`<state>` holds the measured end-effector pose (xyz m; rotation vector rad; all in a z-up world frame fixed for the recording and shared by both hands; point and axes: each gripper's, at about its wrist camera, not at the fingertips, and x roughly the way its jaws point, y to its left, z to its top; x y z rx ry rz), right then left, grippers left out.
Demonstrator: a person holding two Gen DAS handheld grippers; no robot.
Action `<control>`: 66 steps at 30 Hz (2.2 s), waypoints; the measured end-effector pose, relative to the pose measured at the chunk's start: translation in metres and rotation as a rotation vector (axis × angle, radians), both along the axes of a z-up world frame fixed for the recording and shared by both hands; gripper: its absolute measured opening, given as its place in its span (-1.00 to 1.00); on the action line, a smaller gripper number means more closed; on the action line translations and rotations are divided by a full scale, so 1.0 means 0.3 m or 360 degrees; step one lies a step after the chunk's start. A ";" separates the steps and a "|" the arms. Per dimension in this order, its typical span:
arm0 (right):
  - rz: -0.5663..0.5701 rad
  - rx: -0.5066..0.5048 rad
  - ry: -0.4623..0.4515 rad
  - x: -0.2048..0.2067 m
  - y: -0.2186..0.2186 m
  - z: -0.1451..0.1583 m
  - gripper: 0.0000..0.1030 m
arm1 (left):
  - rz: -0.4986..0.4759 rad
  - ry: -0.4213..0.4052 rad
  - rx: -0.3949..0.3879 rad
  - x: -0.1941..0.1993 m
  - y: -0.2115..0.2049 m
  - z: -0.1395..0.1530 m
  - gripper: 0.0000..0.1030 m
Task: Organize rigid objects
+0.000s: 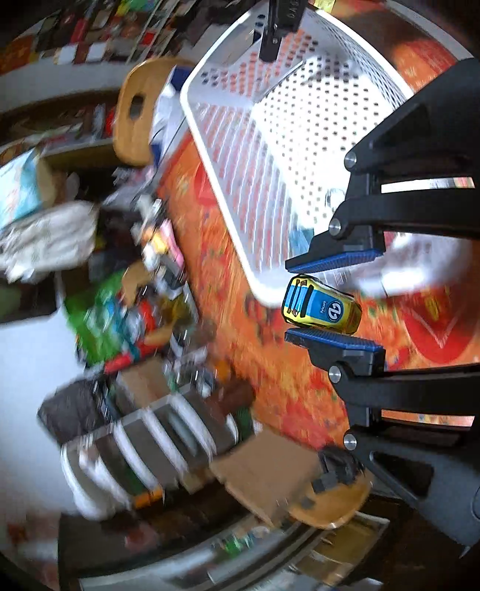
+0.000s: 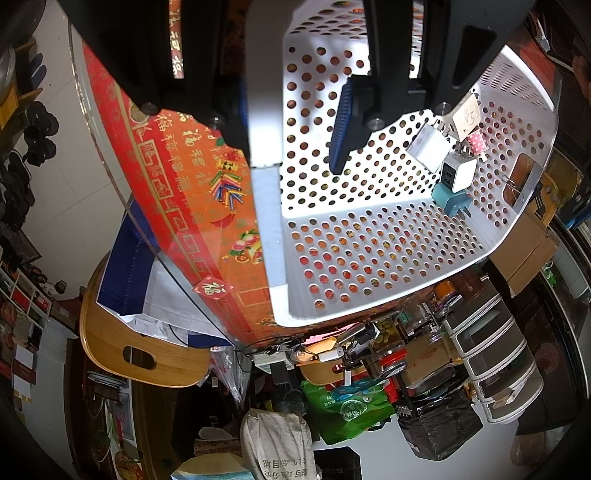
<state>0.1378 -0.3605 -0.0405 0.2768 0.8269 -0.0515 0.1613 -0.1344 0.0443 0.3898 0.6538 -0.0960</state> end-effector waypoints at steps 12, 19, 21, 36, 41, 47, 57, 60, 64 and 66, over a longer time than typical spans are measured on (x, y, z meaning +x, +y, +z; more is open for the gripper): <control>0.0005 -0.0001 0.0000 0.002 -0.001 -0.003 -0.31 | -0.0128 0.0465 0.0087 0.216 -0.191 -0.179 -0.48; 0.0007 -0.0003 0.0003 0.000 0.001 -0.005 -0.30 | -0.0173 0.0660 0.0128 0.251 -0.187 -0.259 -0.31; 0.0008 -0.0004 0.0003 -0.001 0.000 -0.006 -0.30 | -0.0174 0.0683 0.0103 0.252 -0.179 -0.257 -0.17; 0.0012 -0.0019 0.0017 0.000 -0.002 -0.005 -0.29 | -0.0195 0.0399 0.0082 0.133 -0.148 -0.168 0.93; 0.0039 -0.0016 0.0011 0.000 0.000 -0.004 0.18 | -0.0186 0.0303 0.0070 0.090 -0.139 -0.141 1.00; -0.0044 -0.0139 -0.0005 -0.051 0.017 0.028 0.62 | -0.0163 0.0140 -0.0103 -0.012 -0.069 -0.061 1.00; -0.0127 -0.0193 -0.0600 -0.523 0.252 0.281 1.00 | -0.0087 -0.0095 -0.0429 -0.396 0.221 0.094 1.00; -0.0055 -0.0238 -0.0587 -0.604 0.356 0.313 1.00 | -0.0063 -0.0133 -0.0555 -0.519 0.331 0.131 1.00; 0.0059 -0.0261 -0.0509 -0.702 0.486 0.350 1.00 | 0.0033 -0.0332 -0.0543 -0.729 0.442 0.194 1.00; 0.0105 -0.0288 -0.0523 -0.758 0.535 0.367 1.00 | 0.0045 -0.0405 -0.0543 -0.830 0.480 0.219 1.00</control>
